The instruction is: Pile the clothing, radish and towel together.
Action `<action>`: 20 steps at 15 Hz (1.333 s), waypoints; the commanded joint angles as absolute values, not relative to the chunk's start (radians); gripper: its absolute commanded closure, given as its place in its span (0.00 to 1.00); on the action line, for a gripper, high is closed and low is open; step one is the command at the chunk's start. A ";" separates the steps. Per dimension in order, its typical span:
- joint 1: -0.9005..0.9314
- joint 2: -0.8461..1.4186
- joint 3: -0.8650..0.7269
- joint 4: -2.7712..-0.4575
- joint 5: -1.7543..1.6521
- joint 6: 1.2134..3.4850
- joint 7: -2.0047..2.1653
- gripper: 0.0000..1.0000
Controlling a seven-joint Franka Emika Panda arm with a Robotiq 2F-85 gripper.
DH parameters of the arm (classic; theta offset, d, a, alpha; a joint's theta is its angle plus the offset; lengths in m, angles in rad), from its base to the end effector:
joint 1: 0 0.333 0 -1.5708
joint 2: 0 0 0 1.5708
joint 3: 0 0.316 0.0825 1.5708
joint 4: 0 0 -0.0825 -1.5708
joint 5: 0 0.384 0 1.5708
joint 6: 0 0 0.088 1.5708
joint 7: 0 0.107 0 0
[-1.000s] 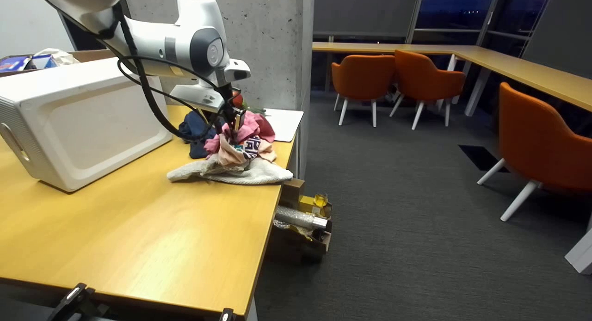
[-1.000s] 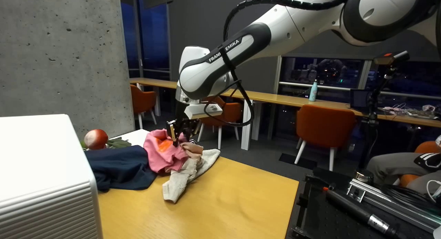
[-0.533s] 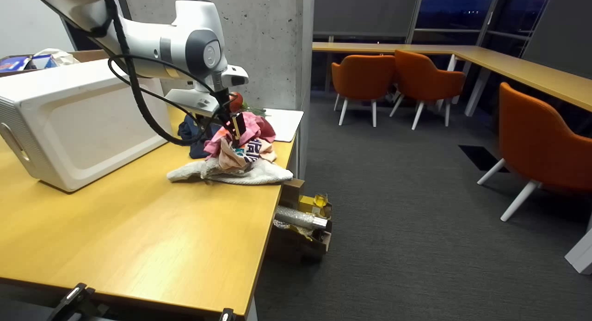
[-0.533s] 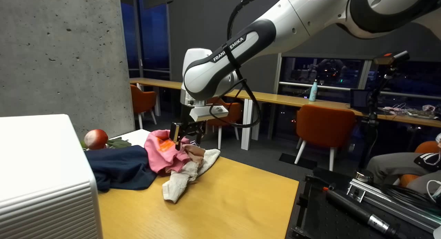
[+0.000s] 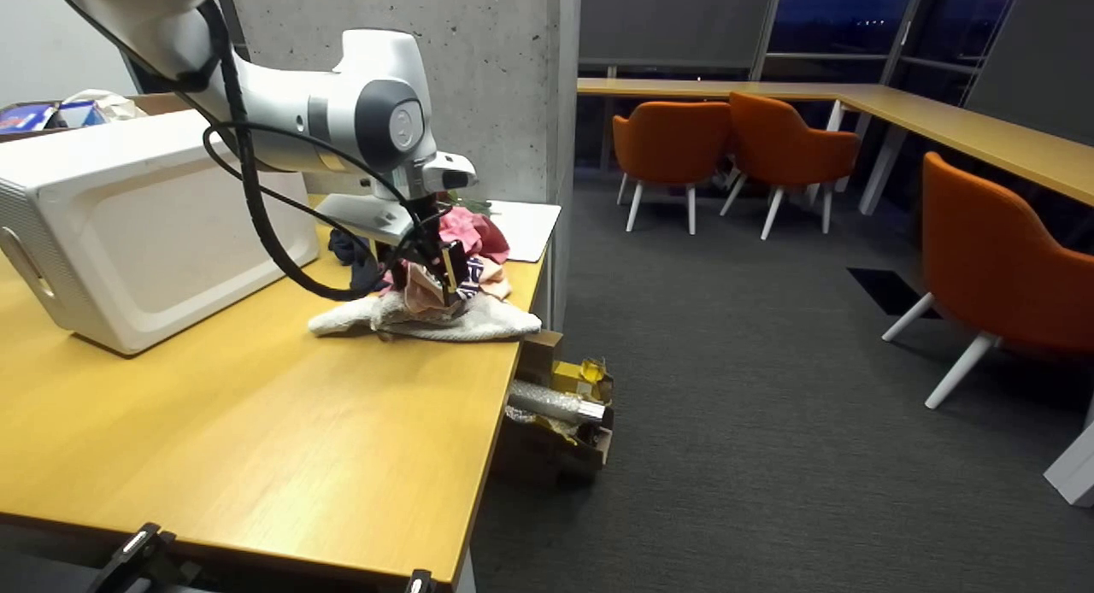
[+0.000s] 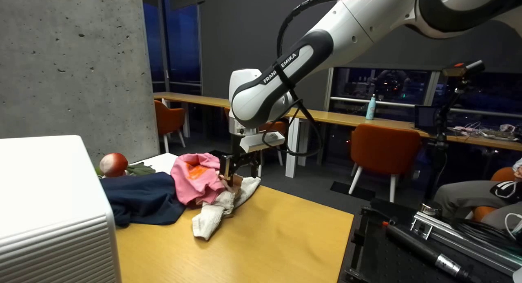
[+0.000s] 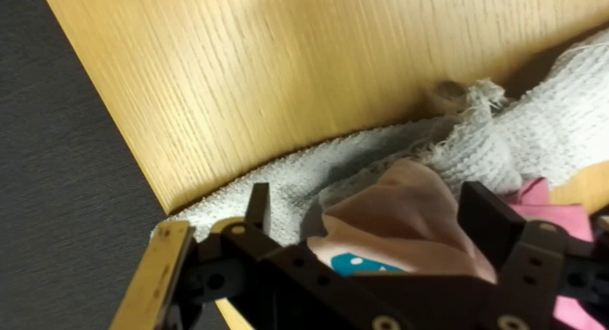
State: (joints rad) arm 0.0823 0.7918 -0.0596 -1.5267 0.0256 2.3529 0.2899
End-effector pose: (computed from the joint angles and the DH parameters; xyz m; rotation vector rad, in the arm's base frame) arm 0.7119 0.0232 0.1925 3.0956 -0.4149 0.0611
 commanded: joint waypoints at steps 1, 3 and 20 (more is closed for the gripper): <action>0.096 0.780 -0.080 -1.537 0.010 2.371 0.311 0.00; 0.098 0.768 -0.065 -1.542 0.020 2.376 0.302 0.00; 0.105 0.940 -0.048 -1.367 0.040 2.440 0.305 0.00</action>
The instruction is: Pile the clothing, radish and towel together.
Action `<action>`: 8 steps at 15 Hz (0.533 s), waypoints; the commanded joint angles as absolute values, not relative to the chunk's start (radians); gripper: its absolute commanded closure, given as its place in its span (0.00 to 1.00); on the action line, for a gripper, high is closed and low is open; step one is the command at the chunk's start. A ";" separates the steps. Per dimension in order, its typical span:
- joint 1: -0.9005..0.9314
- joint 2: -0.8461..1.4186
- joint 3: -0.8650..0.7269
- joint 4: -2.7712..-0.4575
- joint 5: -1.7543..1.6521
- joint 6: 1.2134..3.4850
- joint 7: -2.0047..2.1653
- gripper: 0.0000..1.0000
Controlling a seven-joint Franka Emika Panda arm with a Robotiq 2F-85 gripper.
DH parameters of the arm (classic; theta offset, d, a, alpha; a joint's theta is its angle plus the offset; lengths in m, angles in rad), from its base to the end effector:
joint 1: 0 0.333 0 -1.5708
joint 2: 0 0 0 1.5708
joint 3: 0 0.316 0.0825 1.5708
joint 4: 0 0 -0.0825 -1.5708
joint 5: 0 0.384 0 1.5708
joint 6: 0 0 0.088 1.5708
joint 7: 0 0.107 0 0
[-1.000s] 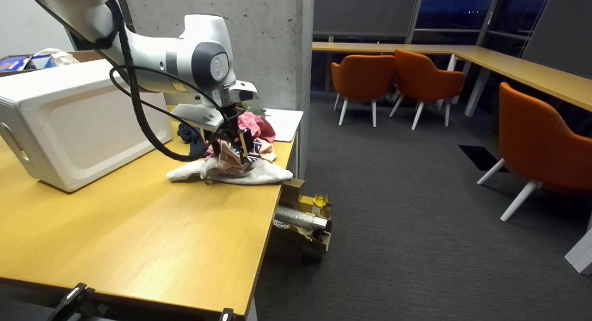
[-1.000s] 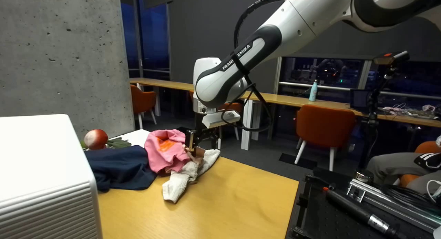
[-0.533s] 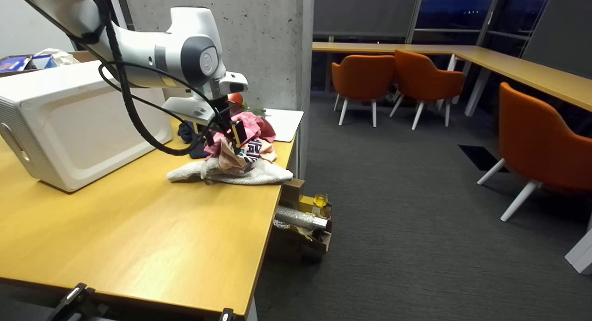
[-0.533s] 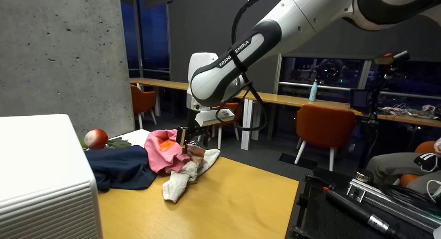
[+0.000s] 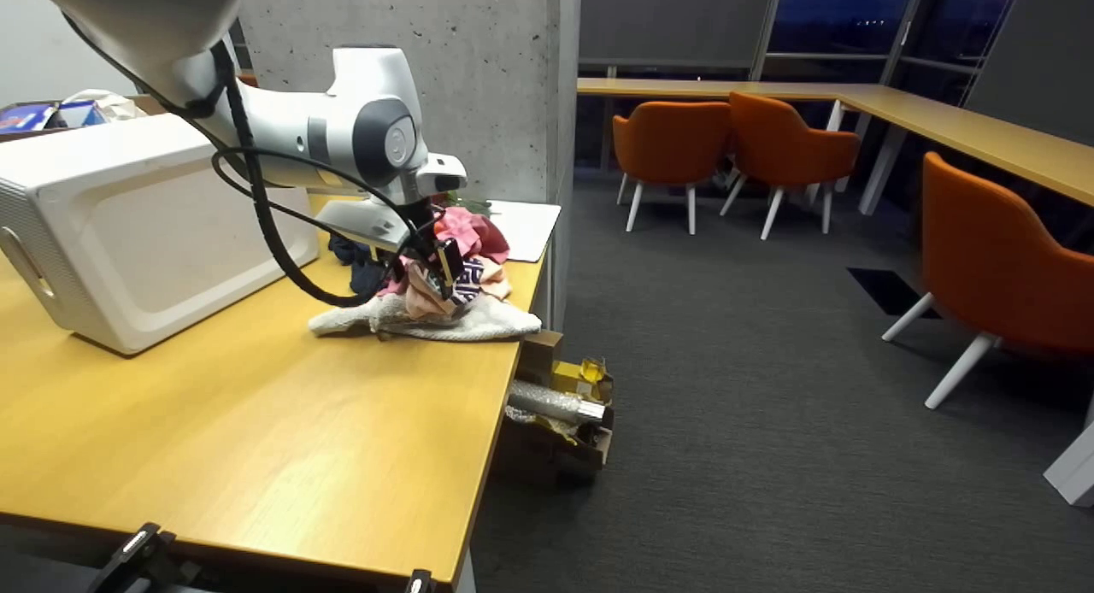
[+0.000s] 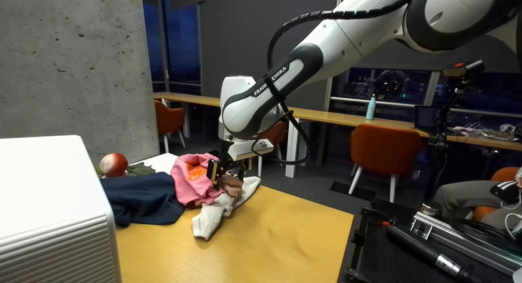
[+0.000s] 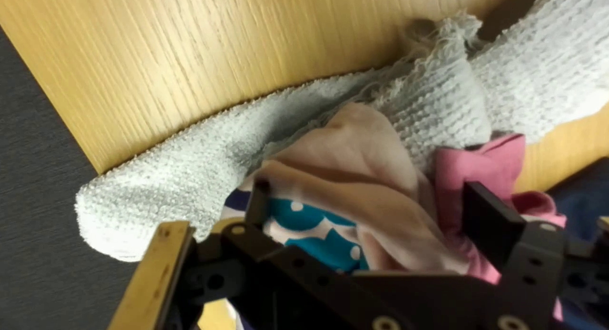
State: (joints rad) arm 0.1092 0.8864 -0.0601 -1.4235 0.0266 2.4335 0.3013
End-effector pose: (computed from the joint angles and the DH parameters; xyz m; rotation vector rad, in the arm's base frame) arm 0.7357 0.0452 0.1766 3.1071 -0.3847 0.2005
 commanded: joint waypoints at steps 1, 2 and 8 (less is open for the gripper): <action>0.104 0.952 -0.044 -1.362 0.043 2.442 0.303 0.00; 0.104 0.961 -0.041 -1.361 0.045 2.445 0.302 0.00; 0.090 1.017 -0.027 -1.344 0.059 2.467 0.293 0.00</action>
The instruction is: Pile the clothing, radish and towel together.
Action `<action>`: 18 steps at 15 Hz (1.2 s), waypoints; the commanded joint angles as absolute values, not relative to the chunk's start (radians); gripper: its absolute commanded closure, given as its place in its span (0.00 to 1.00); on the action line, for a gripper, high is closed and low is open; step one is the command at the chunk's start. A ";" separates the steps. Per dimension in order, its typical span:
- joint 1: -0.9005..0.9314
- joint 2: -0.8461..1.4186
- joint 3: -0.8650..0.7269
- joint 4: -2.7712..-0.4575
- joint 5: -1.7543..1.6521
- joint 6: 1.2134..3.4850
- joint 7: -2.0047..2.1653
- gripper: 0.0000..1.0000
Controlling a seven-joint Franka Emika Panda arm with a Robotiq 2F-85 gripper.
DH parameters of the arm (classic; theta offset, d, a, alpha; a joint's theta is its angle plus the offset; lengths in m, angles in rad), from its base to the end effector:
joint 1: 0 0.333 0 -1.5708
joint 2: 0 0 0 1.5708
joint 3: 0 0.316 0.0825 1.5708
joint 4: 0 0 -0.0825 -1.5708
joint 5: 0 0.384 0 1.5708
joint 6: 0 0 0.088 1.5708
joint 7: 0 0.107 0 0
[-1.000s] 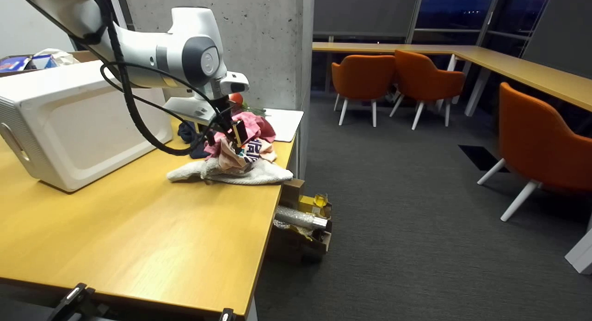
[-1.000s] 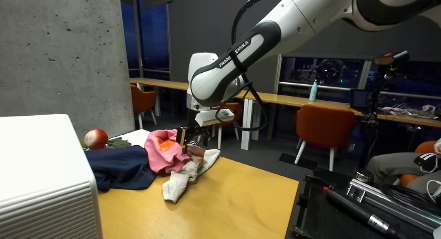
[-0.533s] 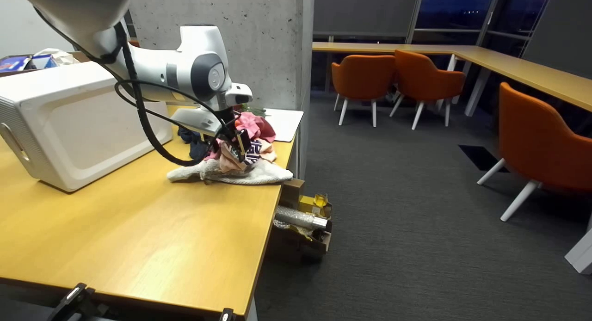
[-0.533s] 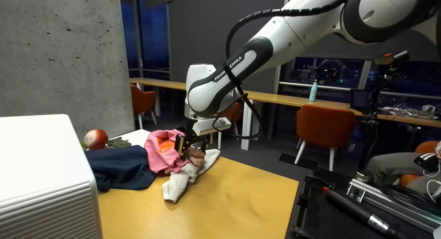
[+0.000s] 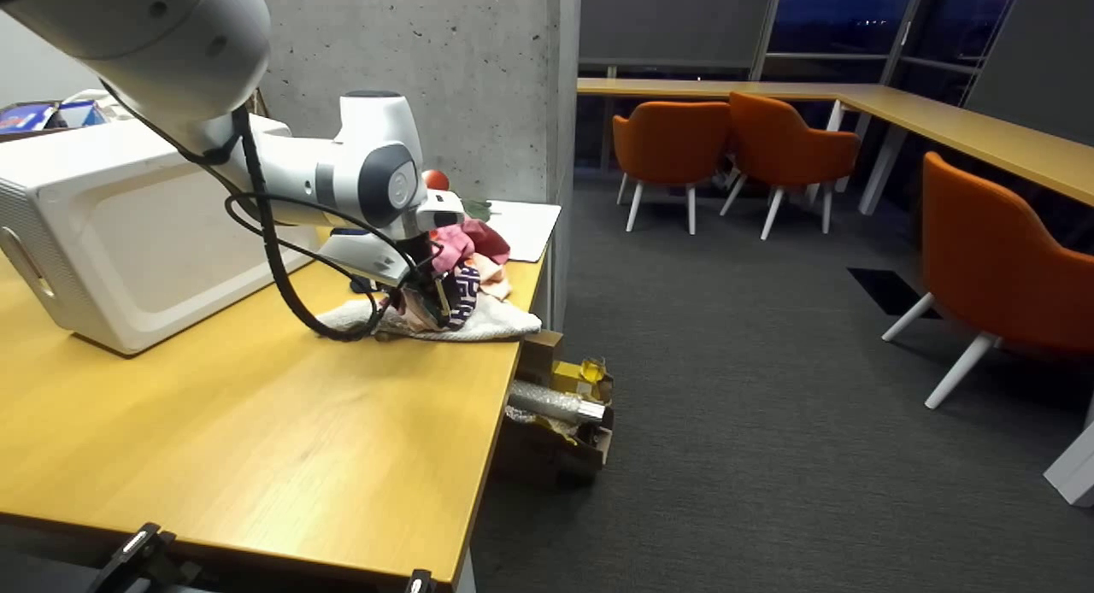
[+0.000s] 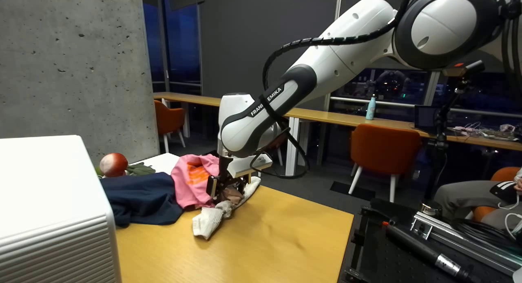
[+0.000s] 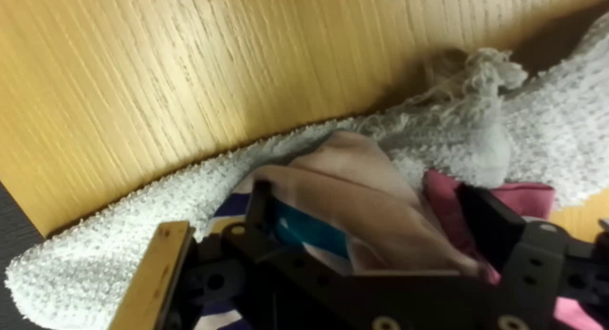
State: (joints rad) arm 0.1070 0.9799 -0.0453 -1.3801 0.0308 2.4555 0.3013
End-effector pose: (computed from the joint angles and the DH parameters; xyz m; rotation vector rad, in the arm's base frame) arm 0.7335 0.0524 0.1285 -3.1134 0.3764 -0.1535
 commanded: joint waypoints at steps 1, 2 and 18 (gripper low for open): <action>0.089 1.022 -0.027 -1.339 0.060 2.467 0.293 0.00; 0.088 1.025 -0.026 -1.335 0.061 2.466 0.292 0.00; 0.076 1.108 0.004 -1.250 0.081 2.426 0.278 0.26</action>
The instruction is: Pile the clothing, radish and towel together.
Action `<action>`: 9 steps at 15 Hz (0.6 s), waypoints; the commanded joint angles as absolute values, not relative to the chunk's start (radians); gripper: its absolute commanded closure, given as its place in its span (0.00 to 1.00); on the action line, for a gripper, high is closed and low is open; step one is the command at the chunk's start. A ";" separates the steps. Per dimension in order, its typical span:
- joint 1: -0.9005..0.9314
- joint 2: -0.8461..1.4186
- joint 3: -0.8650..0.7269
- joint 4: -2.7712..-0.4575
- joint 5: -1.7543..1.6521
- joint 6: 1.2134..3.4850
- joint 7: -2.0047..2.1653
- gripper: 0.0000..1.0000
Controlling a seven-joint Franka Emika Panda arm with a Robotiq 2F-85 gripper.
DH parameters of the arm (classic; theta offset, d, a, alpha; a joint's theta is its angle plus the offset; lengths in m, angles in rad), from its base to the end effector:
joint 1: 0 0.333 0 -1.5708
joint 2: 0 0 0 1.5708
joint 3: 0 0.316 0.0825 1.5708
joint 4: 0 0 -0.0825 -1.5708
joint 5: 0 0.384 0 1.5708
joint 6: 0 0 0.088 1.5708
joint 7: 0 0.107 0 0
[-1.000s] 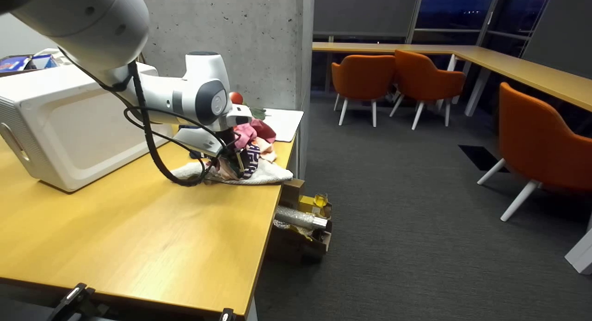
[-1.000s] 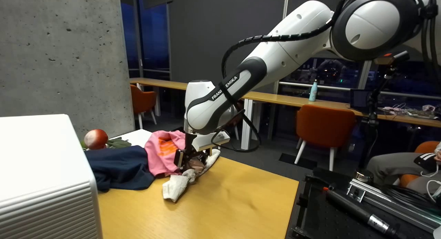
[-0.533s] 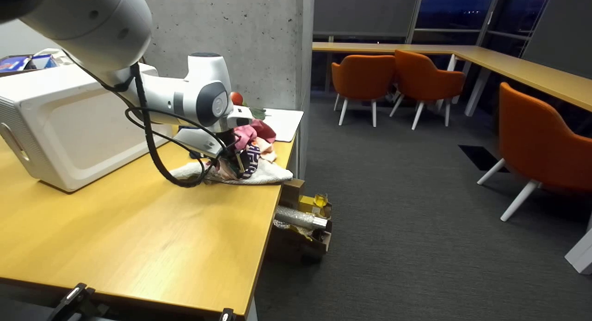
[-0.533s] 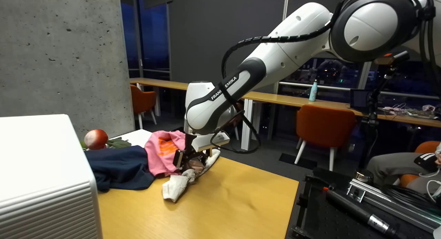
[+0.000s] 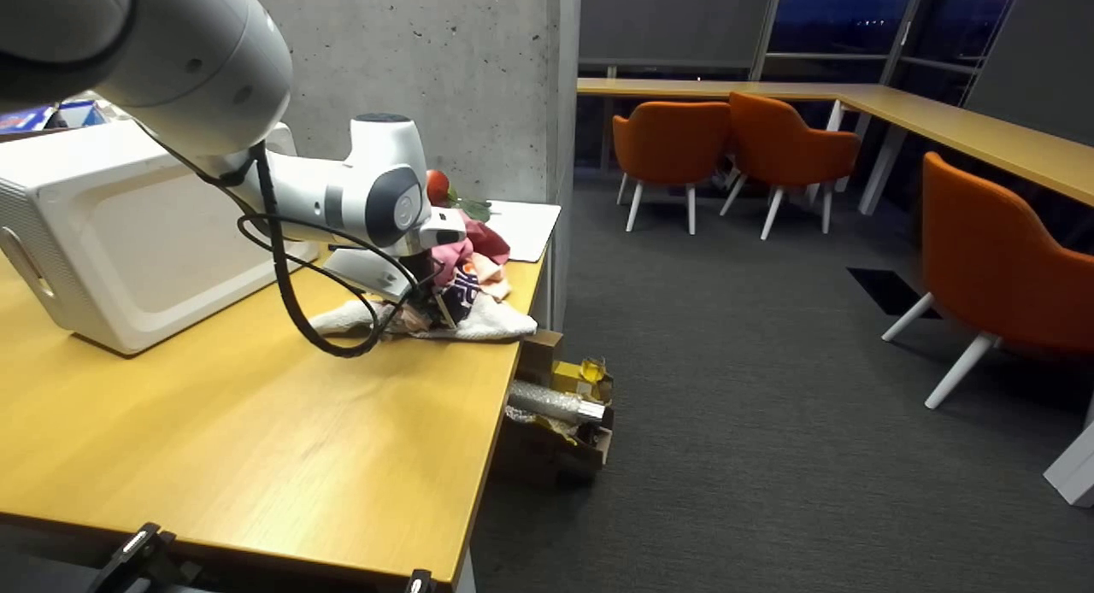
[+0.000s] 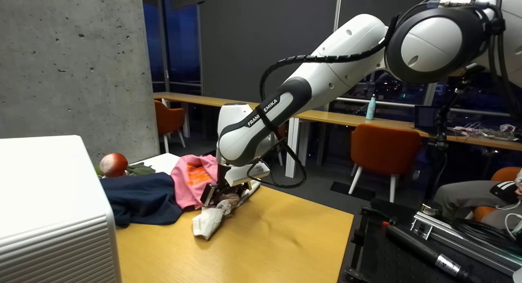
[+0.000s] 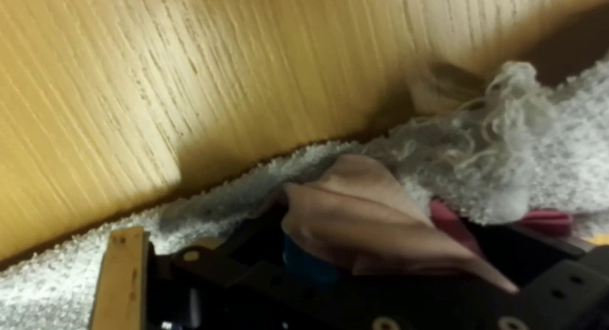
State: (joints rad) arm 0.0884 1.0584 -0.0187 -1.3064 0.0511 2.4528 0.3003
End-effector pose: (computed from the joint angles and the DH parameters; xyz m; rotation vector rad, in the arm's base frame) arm 0.7389 0.0549 0.1012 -3.0788 0.4000 -0.1295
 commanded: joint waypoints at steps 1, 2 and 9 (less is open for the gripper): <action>0.076 1.110 0.005 -1.246 0.080 2.425 0.278 0.34; 0.077 1.110 0.005 -1.244 0.080 2.423 0.279 0.41; 0.083 1.074 -0.008 -1.210 0.068 2.375 0.289 0.92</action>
State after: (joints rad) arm 0.0885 1.0703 -0.0097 -1.2602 0.0512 2.4174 0.3003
